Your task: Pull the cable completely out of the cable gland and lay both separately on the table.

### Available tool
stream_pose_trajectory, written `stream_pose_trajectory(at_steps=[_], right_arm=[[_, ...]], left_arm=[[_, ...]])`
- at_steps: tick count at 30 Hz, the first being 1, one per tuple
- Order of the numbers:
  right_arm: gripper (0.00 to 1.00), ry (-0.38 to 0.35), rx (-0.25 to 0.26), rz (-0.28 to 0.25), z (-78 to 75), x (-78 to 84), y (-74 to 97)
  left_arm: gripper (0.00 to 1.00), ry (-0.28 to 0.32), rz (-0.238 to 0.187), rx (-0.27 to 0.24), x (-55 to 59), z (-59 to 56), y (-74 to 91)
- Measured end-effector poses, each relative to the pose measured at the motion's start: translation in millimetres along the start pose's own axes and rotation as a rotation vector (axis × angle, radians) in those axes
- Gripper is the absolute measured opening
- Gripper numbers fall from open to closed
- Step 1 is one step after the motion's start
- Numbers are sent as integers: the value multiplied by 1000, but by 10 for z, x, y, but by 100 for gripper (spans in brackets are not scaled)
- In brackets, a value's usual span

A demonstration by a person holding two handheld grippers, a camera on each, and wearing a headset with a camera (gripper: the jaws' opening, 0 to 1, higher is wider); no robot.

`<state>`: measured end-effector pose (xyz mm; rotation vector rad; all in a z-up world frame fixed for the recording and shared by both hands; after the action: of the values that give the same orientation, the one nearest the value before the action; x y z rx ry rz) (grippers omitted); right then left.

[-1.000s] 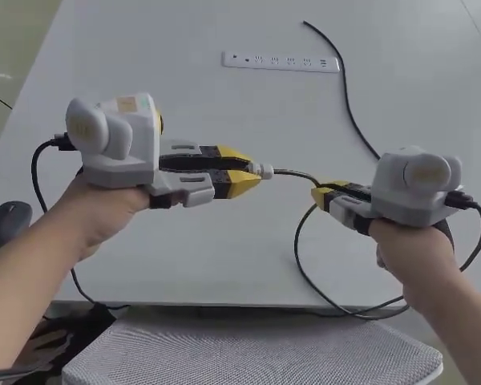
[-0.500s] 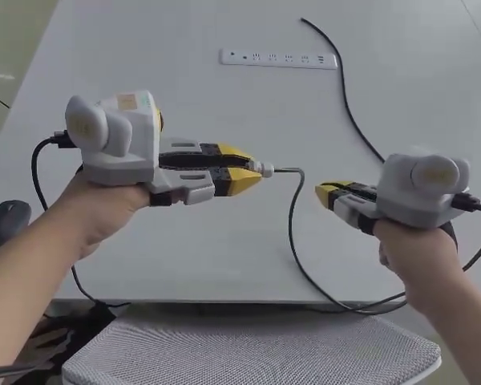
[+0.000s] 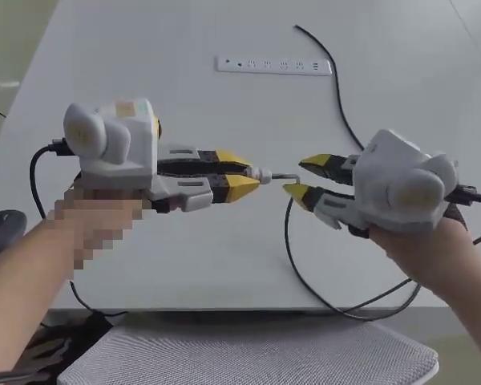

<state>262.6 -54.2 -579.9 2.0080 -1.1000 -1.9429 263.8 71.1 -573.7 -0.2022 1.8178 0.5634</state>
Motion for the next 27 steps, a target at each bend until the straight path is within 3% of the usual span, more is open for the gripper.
stream_pose_trajectory(at_steps=[4,8,24,27], right_arm=[[20,120,-19,34,74,-103,-27],[17,176,-26,56,127,-145,-65],[2,257,-27,75,141,-153,-119],[1,242,-25,71,149,-152,-118]], left_arm=[[15,-1,2,2,-2,0,-1],[15,0,2,2,-5,3,1],[15,9,9,12,13,-23,-17],[15,11,9,12,10,-23,-14]])
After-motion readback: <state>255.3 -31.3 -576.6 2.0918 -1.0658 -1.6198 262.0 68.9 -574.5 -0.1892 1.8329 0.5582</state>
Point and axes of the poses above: the centre of the closed fingertips' face, and the gripper's own axes: y roughly backward along the fingers, z roughly to its left, x roughly out of its underside, the point moved 6 cm from there along y, roughly backward along the fingers, and after that the axes turned 8 degrees about -x, right-handed, at the moved point
